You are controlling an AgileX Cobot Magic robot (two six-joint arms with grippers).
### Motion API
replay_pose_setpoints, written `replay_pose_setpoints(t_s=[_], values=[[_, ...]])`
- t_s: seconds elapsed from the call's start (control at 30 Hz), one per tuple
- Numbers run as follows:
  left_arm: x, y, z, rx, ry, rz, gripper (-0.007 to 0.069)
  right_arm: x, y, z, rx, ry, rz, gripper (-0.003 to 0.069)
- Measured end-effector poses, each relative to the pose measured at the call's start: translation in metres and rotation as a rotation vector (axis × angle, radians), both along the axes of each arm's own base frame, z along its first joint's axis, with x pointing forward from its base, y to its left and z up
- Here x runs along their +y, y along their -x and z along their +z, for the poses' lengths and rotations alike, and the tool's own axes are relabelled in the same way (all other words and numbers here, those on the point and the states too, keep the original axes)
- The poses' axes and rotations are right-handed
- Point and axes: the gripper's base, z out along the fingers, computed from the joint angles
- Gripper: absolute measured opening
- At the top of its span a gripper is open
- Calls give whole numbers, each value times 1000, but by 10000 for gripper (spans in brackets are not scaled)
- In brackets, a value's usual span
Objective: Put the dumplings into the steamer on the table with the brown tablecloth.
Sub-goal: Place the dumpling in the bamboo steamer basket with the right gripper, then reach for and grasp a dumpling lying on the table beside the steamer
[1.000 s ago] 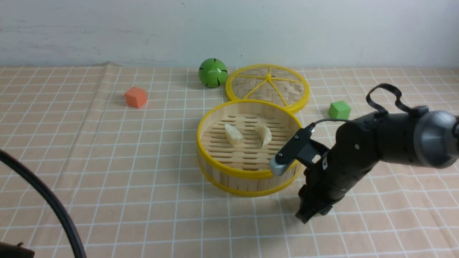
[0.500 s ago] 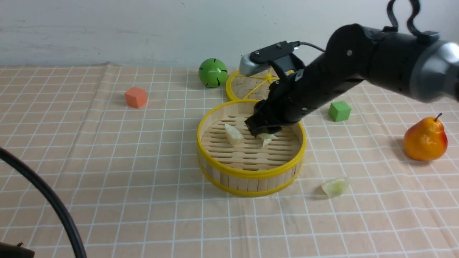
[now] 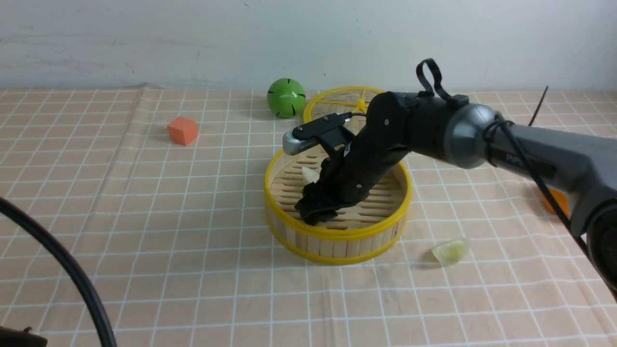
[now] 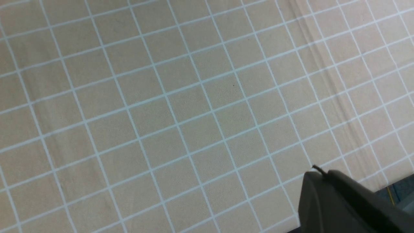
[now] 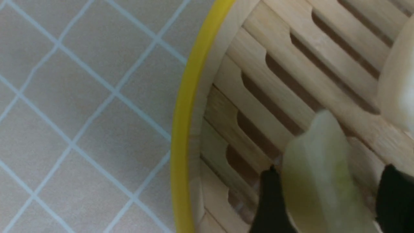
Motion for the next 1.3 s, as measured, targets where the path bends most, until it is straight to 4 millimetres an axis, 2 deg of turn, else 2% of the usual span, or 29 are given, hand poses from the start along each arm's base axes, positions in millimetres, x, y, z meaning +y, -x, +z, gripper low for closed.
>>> replay_pose_setpoints(t_s=[0.03, 0.07, 0.13, 0.17, 0.2, 0.3, 0.33, 0.37, 0.4, 0.43, 0.53, 0.63, 0.73, 0.77, 0.8, 0.9, 0.93, 1.0, 1.07, 1.13, 1.3], values=[[0, 0, 0, 0, 0, 0, -13, 0, 0, 5, 1, 6, 8, 490], [0, 0, 0, 0, 0, 0, -13, 0, 1, 7, 5, 11, 13, 496], [0, 0, 0, -2, -3, 1, -13, -2, 4, 31, 14, 46, 52, 547], [0, 0, 0, -2, -3, 1, -13, -2, 3, 33, 9, 42, 50, 549], [0, 0, 0, -3, -4, 1, -13, -5, 7, 54, 8, 66, 69, 559], [0, -1, 1, -18, -8, -14, -13, -19, 21, 110, -15, 135, 76, 559], [0, -1, 1, -19, -7, -15, -13, -20, 21, 114, -20, 137, 74, 559], [0, -1, 1, -32, -9, -25, -13, -26, 26, 135, -61, 149, 44, 552], [0, -1, 1, -32, -10, -26, -13, -28, 27, 139, -71, 155, 39, 551], [-1, -2, 2, -43, -11, -34, -13, -36, 33, 155, -98, 168, 1, 542], [-1, -2, 2, -51, -9, -38, -13, -49, 45, 168, -103, 179, -57, 522], [-1, -2, 2, -52, -10, -39, -13, -61, 56, 158, -37, 205, -93, 505], [-1, -2, 2, -53, -11, -41, -13, -78, 65, 132, 70, 254, -131, 494], [-1, -2, 2, -53, -11, -41, -13, -80, 66, 130, 77, 256, -137, 494], [-1, -2, 2, -53, -11, -41, -13, -91, 68, 107, 156, 290, -167, 493], [-1, -2, 2, -57, -18, -51, -13, -111, 70, 75, 268, 330, -245, 492], [-1, -2, 2, -57, -18, -51, -13, -112, 70, 73, 274, 332, -249, 492], [-1, -2, 2, -60, -23, -57, -13, -126, 64, 53, 298, 310, -354, 492], [-1, -2, 2, -61, -23, -58, -13, -131, 60, 47, 304, 299, -395, 492], [-1, -2, 2, -61, -24, -59, -13, -142, 47, 33, 298, 259, -501, 494], [-1, -2, 2, -60, -25, -59, -13, -155, 29, 9, 299, 217, -617, 518]])
